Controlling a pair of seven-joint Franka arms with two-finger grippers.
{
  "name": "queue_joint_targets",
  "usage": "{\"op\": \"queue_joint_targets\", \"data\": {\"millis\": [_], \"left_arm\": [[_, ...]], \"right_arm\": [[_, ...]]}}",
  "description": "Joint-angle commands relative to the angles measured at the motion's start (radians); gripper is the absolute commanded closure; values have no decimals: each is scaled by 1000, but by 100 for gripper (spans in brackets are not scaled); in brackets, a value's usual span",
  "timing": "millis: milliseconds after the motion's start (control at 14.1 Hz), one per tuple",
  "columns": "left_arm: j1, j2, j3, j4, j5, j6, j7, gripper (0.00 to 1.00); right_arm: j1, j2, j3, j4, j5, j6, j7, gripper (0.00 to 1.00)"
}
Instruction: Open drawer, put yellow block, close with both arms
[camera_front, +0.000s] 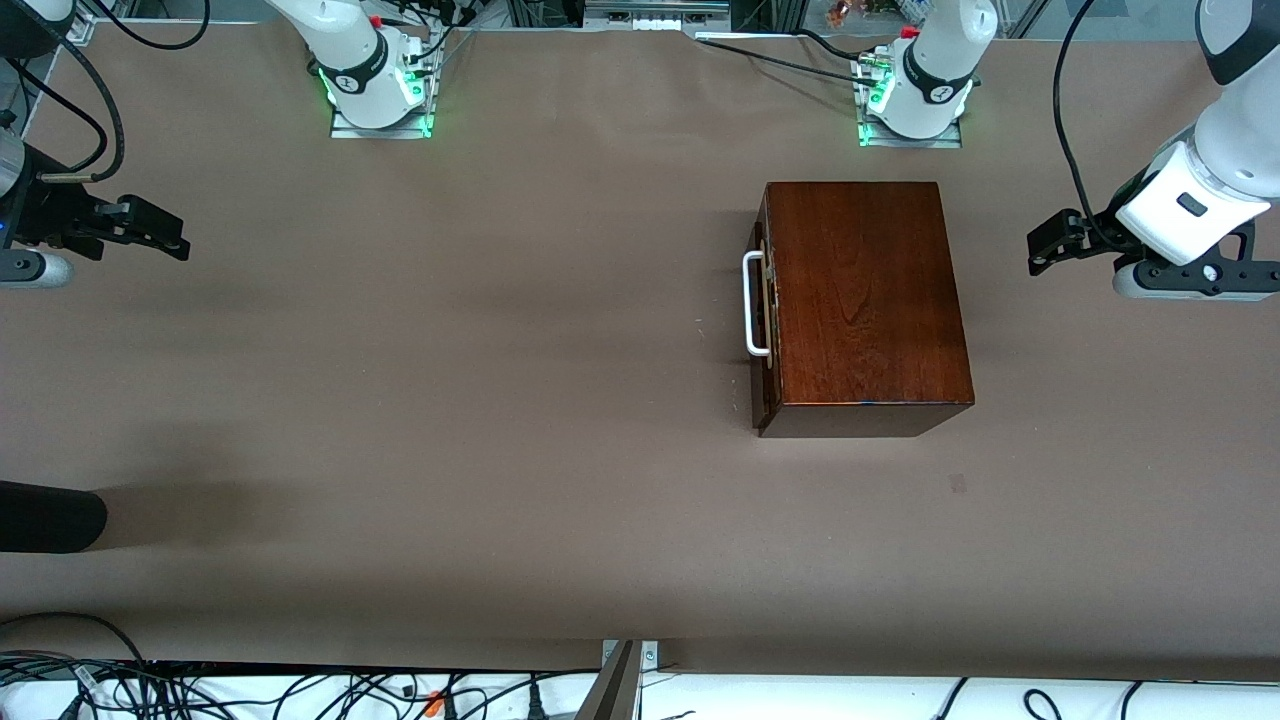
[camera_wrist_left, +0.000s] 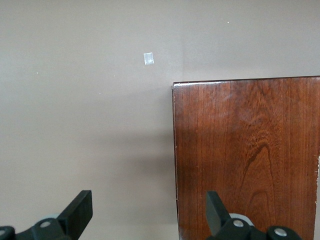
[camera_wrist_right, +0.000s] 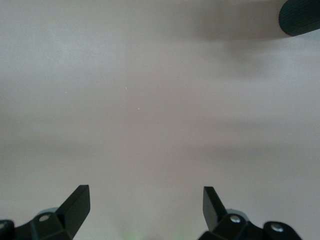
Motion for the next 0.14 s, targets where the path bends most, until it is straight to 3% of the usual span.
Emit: {"op": "queue_joint_targets", "data": {"millis": [0, 71], "left_arm": [[3, -42, 3, -47, -25, 19, -2, 0], [3, -42, 3, -47, -23, 19, -4, 0]], "right_arm": [[-11, -16, 8, -15, 2, 8, -16, 0], [-11, -15, 8, -15, 2, 8, -16, 0]]}}
